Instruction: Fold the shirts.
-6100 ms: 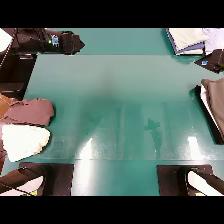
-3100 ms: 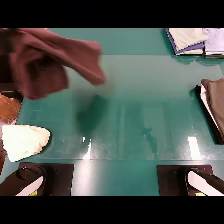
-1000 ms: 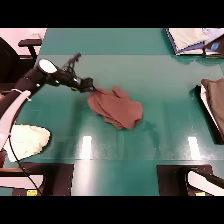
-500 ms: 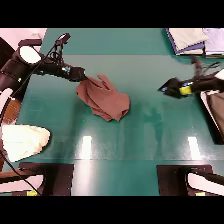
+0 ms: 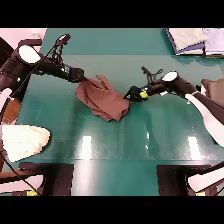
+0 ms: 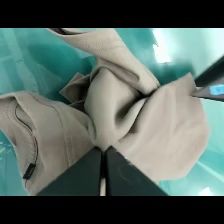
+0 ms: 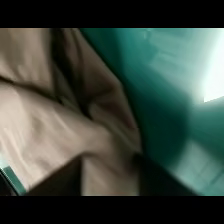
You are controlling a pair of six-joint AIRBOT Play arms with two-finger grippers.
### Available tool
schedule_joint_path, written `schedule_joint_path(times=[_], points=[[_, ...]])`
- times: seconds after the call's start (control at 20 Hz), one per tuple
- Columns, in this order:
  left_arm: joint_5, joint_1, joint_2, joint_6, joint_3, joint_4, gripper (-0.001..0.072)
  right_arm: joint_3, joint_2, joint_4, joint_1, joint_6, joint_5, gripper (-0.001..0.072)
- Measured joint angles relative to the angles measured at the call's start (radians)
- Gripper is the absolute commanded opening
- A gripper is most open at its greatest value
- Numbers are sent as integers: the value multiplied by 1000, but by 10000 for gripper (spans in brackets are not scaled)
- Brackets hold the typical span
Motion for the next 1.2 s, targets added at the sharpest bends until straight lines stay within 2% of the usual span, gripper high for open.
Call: schedule_joint_path(times=[0.15, 0.3, 0.7, 0.95, 1.2], points=[[-11, 0, 12, -7, 0, 1, 26, 89, -45, 1, 30, -5, 1, 20], [-5, 0, 75, -13, 14, 9, 25, 173, -15, -26, 26, -7, 35, 20], [-36, 0, 386, -17, 301, 25, 26, 485, 396, -220, -14, -2, 148, 19], [-73, 0, 474, -38, 481, 19, 26, 643, 582, -351, -18, 84, 178, 19], [-168, 0, 430, -77, 483, 37, 26, 663, 570, -437, -19, 199, 244, 19]])
